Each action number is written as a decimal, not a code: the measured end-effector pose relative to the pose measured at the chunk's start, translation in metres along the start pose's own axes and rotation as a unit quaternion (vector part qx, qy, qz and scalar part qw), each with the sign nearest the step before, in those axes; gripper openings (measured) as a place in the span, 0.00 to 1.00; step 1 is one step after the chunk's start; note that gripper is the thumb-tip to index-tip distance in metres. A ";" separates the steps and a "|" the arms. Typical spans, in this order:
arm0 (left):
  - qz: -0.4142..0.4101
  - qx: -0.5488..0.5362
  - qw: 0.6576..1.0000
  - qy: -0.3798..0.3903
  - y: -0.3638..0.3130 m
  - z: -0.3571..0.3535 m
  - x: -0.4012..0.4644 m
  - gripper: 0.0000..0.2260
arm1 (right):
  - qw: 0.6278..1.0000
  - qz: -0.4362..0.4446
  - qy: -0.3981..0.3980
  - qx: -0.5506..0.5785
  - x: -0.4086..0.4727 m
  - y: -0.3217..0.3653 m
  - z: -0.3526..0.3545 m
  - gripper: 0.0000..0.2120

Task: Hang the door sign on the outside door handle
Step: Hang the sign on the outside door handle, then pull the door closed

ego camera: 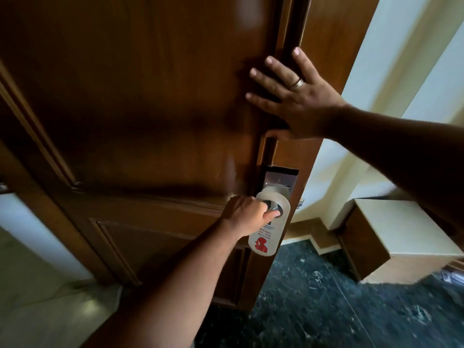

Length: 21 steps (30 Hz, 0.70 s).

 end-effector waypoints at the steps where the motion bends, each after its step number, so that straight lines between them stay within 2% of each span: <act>1: 0.004 -0.014 1.000 -0.002 0.000 0.000 -0.002 0.23 | 1.000 0.008 0.002 -0.002 0.001 0.001 0.000 0.40; 3: 0.015 -0.032 0.999 0.003 -0.001 0.000 -0.005 0.22 | 1.000 0.020 0.008 -0.004 0.000 0.001 0.002 0.40; 8: 0.045 0.016 0.999 0.013 -0.008 0.001 -0.024 0.22 | 1.000 0.029 0.008 -0.006 -0.008 0.009 0.023 0.38; 13: 0.061 0.028 0.997 -0.033 -0.027 0.012 -0.062 0.18 | 0.999 0.035 -0.019 -0.032 -0.023 0.020 0.053 0.38; 18: 0.129 0.005 0.991 -0.020 -0.047 0.013 -0.108 0.17 | 0.997 0.056 -0.051 -0.025 -0.046 0.037 0.093 0.38; 21: 0.170 0.042 0.984 -0.014 -0.056 0.012 -0.144 0.20 | 0.995 0.076 -0.058 -0.037 -0.064 0.053 0.123 0.37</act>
Point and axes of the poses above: each hand's wrist, its own x-axis towards the middle knuckle, its own z-axis out of the back of the hand, y = z × x, the point moved 6 cm from there along x, towards the middle knuckle, and after that the axes turned 14 degrees about y, right-handed, at the moved point
